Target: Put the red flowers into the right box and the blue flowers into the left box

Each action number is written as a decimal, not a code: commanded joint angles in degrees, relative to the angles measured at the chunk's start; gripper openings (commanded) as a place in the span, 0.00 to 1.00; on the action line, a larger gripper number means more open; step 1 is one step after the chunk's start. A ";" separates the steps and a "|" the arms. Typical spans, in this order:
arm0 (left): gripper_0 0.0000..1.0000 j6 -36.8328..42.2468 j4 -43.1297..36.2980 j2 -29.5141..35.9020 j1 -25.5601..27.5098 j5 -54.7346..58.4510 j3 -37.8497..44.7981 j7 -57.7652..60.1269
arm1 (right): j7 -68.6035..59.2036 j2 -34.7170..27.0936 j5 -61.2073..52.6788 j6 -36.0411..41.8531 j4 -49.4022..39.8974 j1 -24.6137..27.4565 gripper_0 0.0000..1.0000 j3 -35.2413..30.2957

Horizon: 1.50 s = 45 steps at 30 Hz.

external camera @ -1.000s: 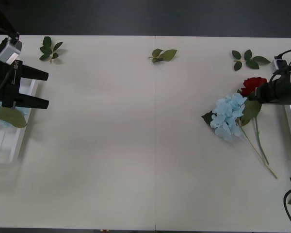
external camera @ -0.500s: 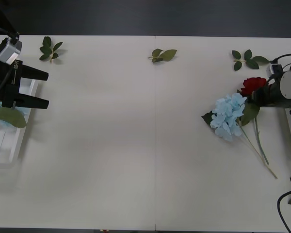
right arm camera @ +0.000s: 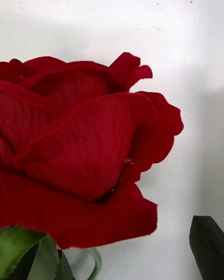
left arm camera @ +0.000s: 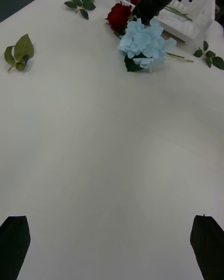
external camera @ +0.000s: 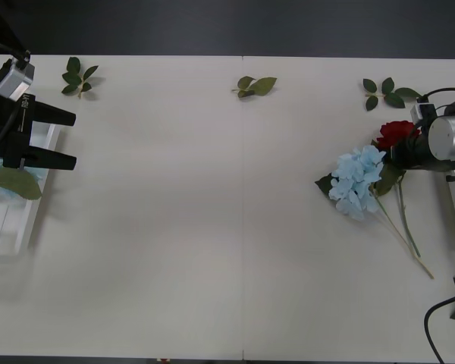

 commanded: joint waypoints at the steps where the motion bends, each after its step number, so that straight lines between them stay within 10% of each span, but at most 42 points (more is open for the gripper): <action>1: 1.00 -0.13 -0.59 0.78 -2.07 -0.14 0.63 -2.03 | 3.24 1.40 0.65 -1.03 0.35 -2.07 0.93 -0.19; 19: 1.00 -0.13 -0.59 0.78 -2.07 -0.14 0.63 -2.03 | 3.94 2.19 1.80 -2.96 2.11 -2.07 0.88 1.57; 30: 1.00 -0.13 -0.59 0.78 -2.07 -0.14 0.63 -2.03 | 4.20 2.27 2.15 -3.05 2.19 -2.07 0.17 2.18; 45: 1.00 -0.13 -0.59 0.78 -2.07 -0.14 0.63 -2.03 | 5.26 0.17 -3.74 -3.05 1.67 -2.07 0.01 0.34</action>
